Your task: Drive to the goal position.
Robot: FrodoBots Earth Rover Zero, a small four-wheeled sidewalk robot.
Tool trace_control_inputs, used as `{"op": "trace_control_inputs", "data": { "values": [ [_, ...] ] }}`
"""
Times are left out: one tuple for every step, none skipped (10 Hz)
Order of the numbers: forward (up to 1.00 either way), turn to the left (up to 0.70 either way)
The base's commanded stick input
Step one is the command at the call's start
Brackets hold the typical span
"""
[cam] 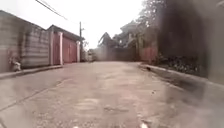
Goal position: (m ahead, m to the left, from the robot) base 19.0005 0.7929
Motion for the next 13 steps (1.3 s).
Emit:
{"op": "trace_control_inputs", "data": {
  "values": [
    [0.7, -0.1],
    [0.7, -0.35],
    [0.7, -0.35],
    [0.81, -0.34],
    [0.85, -0.2],
    [0.89, 0.0],
    [0.99, 0.0],
    [1.0, 0.0],
    [1.0, 0.0],
    [1.0, 0.0],
    [1.0, 0.0],
    [1.0, 0.0],
    [1.0, 0.0]
  ]
}}
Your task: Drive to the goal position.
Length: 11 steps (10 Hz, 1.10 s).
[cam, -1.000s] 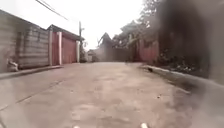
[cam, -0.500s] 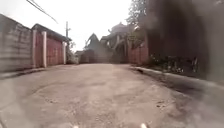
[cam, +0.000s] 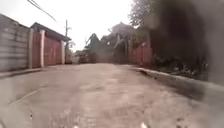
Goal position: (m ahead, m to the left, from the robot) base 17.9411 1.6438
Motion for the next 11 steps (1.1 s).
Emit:
{"op": "trace_control_inputs", "data": {
  "values": [
    [1.0, 0.0],
    [1.0, 0.0],
    [1.0, 0.0],
    [1.0, 0.0],
    [1.0, 0.0],
    [1.0, 0.0],
    [1.0, 0.0],
    [1.0, 0.0],
    [1.0, 0.0],
    [1.0, 0.0],
    [1.0, 0.0]
  ]
}}
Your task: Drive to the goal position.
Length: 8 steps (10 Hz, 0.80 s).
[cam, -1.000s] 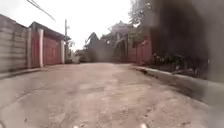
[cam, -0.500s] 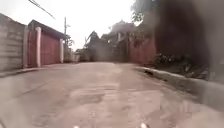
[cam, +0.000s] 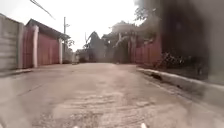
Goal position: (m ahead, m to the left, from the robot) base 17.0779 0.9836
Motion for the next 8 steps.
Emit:
{"op": "trace_control_inputs", "data": {
  "values": [
    [1.0, 0.0],
    [1.0, 0.0],
    [1.0, 0.0],
    [1.0, 0.0],
    [1.0, 0.0],
    [1.0, 0.0],
    [1.0, 0.0],
    [1.0, 0.0]
  ]
}}
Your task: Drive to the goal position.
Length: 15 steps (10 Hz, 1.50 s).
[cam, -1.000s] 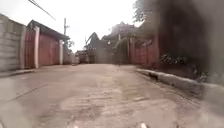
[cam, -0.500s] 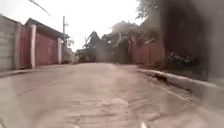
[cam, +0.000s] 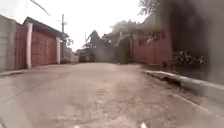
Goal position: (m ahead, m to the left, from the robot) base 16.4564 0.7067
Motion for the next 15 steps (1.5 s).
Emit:
{"op": "trace_control_inputs", "data": {
  "values": [
    [1.0, 0.0],
    [1.0, 0.0],
    [1.0, 0.0],
    [1.0, 0.0],
    [1.0, 0.0],
    [1.0, 0.0],
    [1.0, 0.0],
    [1.0, 0.0],
    [1.0, 0.0],
    [1.0, 0.0],
    [1.0, 0.0],
    [1.0, 0.0],
    [1.0, 0.0],
    [1.0, 0.0],
    [1.0, 0.0]
  ]
}}
